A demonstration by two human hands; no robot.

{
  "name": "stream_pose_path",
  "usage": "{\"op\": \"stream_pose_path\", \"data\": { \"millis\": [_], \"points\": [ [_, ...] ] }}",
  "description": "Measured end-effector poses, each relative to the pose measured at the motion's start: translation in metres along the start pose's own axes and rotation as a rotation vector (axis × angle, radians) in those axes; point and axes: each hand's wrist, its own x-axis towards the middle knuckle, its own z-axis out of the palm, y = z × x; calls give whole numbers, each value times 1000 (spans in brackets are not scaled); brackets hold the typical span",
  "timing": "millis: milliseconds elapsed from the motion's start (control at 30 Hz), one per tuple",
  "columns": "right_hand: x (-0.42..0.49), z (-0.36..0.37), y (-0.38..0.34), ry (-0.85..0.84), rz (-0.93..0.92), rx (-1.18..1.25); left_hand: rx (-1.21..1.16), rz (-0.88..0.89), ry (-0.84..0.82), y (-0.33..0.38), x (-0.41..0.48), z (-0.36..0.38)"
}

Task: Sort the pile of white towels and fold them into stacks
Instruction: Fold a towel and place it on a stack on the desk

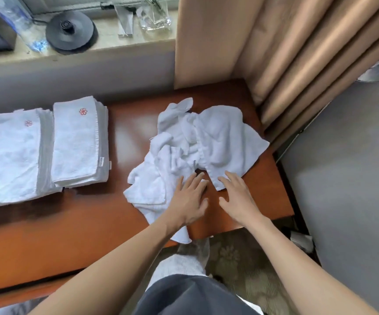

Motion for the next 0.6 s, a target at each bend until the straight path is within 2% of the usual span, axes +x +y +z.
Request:
{"op": "stream_pose_path", "data": {
  "millis": [267, 433, 600],
  "points": [
    [61, -5, 19, -167, 28, -39, -29, 21, -59, -7, 76, 10],
    [62, -10, 48, -312, -1, -160, -105, 22, -109, -5, 86, 24],
    [60, -21, 72, -341, -131, -295, -209, -53, -93, 12, 79, 36]
  ]
}}
